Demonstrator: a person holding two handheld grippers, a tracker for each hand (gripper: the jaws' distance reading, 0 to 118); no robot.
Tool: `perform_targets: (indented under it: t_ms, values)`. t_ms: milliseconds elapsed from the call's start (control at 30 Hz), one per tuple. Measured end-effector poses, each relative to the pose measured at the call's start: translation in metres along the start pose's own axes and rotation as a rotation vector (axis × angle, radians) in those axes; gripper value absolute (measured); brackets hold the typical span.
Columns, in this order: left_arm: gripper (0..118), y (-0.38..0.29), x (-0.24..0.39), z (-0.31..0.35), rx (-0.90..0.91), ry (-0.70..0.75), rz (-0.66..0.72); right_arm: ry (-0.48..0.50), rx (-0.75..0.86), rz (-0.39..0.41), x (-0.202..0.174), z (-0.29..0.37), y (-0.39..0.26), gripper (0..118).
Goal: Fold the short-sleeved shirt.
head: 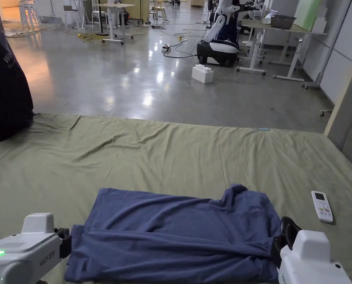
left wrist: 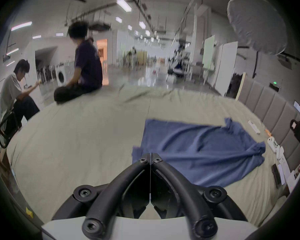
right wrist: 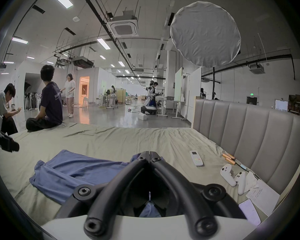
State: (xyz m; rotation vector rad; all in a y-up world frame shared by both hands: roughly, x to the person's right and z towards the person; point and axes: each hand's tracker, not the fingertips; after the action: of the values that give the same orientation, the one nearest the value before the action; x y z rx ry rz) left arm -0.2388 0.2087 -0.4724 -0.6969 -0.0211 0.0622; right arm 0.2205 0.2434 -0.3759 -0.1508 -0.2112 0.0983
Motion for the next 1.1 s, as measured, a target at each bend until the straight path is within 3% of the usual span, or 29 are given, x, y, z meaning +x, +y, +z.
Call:
perform_targets:
  t_ms: [33, 167, 233, 367, 600, 633, 700, 733, 767, 933, 1000, 1067, 1100]
  values:
    - [6, -0.001, -0.005, -0.012, -0.057, -0.01, 0.006, -0.002, -0.001, 0.005, 0.003, 0.0, -0.004, 1]
    - [63, -0.005, -0.008, -0.053, -0.248, -0.041, 0.031, -0.016, -0.041, 0.009, 0.009, -0.001, -0.014, 1]
    - [72, -0.008, -0.005, -0.07, -0.29, -0.01, 0.028, -0.022, -0.065, 0.005, 0.014, -0.003, -0.019, 1]
    - [73, -0.018, -0.004, -0.108, -0.365, 0.031, -0.006, -0.047, -0.114, -0.005, 0.025, -0.003, -0.031, 1]
    - [70, -0.031, 0.022, -0.121, -0.362, 0.089, -0.153, -0.089, -0.213, -0.01, 0.049, -0.005, -0.051, 1]
    - [64, -0.034, 0.034, -0.109, -0.354, 0.082, -0.16, -0.094, -0.236, -0.018, 0.053, -0.008, -0.054, 1]
    - [38, -0.034, 0.042, -0.107, -0.341, 0.078, -0.181, -0.097, -0.304, -0.039, 0.061, -0.014, -0.06, 1]
    - [21, -0.034, 0.045, -0.107, -0.334, 0.088, -0.199, -0.078, -0.355, -0.094, 0.065, -0.019, -0.066, 1]
    - [8, -0.035, 0.037, -0.112, -0.34, 0.081, -0.195, -0.085, -0.36, -0.072, 0.07, -0.024, -0.068, 1]
    - [6, -0.031, 0.028, -0.087, -0.312, 0.05, -0.136, -0.032, -0.547, -0.07, 0.084, -0.055, -0.08, 3]
    - [6, -0.029, 0.025, -0.078, -0.292, 0.05, -0.129, -0.025, -0.603, -0.074, 0.089, -0.07, -0.084, 30]
    - [5, -0.026, 0.021, -0.07, -0.272, 0.044, -0.117, -0.009, -0.671, -0.079, 0.089, -0.088, -0.084, 68]
    - [5, -0.024, 0.021, -0.068, -0.268, 0.042, -0.111, 0.0, -0.692, -0.093, 0.087, -0.093, -0.083, 73]
